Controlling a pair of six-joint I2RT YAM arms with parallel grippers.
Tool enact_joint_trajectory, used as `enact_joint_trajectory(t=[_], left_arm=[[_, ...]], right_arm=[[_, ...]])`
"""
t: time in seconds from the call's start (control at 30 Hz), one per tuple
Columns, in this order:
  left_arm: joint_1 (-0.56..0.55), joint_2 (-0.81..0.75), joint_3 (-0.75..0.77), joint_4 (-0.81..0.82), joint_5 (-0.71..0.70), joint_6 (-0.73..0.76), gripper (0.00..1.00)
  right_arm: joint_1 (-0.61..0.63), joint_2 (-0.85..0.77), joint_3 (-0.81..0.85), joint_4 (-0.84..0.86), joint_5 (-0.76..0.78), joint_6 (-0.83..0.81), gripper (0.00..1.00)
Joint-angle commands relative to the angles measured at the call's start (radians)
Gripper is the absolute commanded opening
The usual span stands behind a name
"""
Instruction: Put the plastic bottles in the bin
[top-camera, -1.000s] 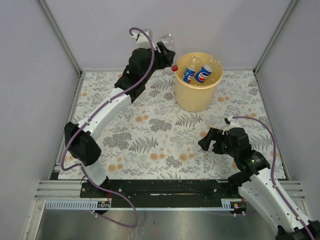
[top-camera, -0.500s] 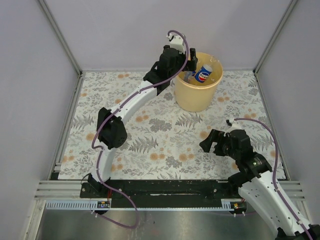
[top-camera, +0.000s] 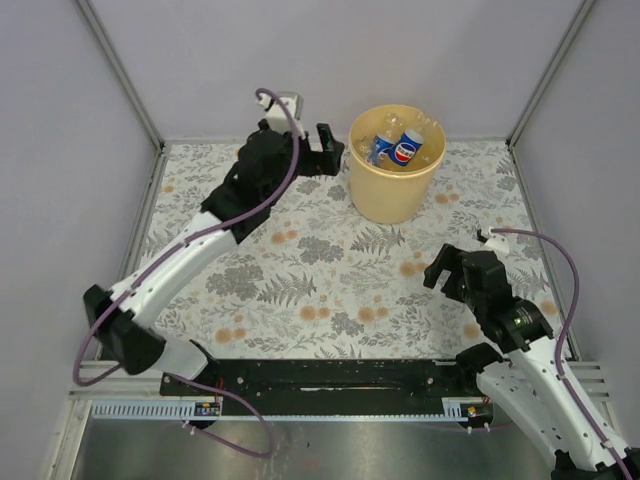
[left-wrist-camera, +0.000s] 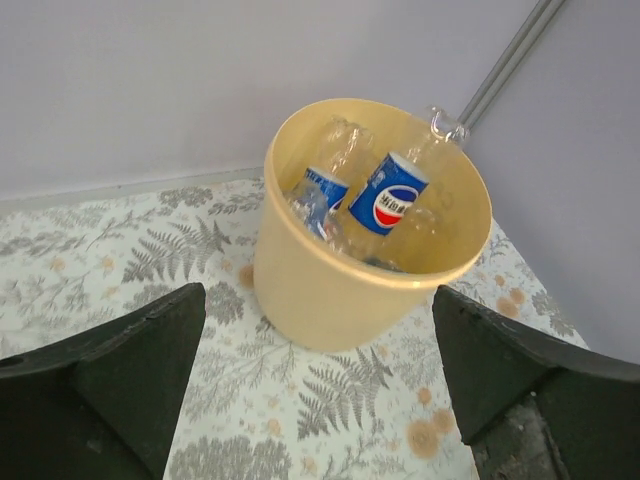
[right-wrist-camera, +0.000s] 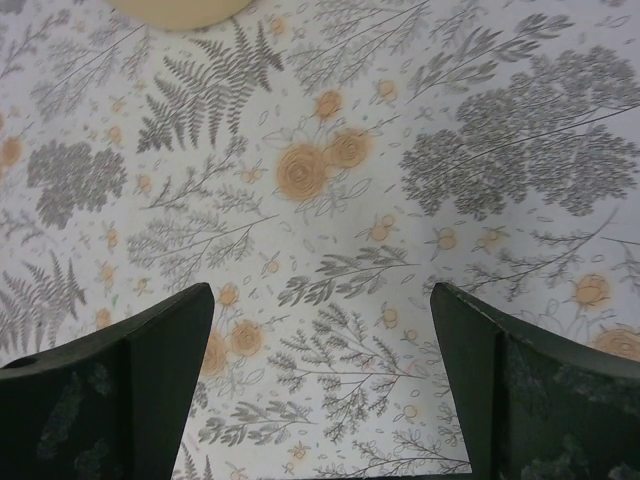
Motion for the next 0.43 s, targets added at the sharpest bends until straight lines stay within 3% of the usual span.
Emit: enact_joint_trajectory(t=[0.0,0.23,0.4], left_arm=[[0.0,-0.165,-0.295,0.035,-0.037,-0.08,0.99],[0.0,-0.349,-0.616,-0.093,-0.126,-0.211,0.99],[0.0,-0.436,-0.785,-0.075,-0.089,-0.289,0.99]], right_arm=[[0.006,0.078,0.087,-0.022,0.217,0.0,1.0],[0.006,0.129,0.091,0.038,0.168,-0.049,0.99],[0.006,0.103,0.028,0.116,0.104,-0.067,0.99]])
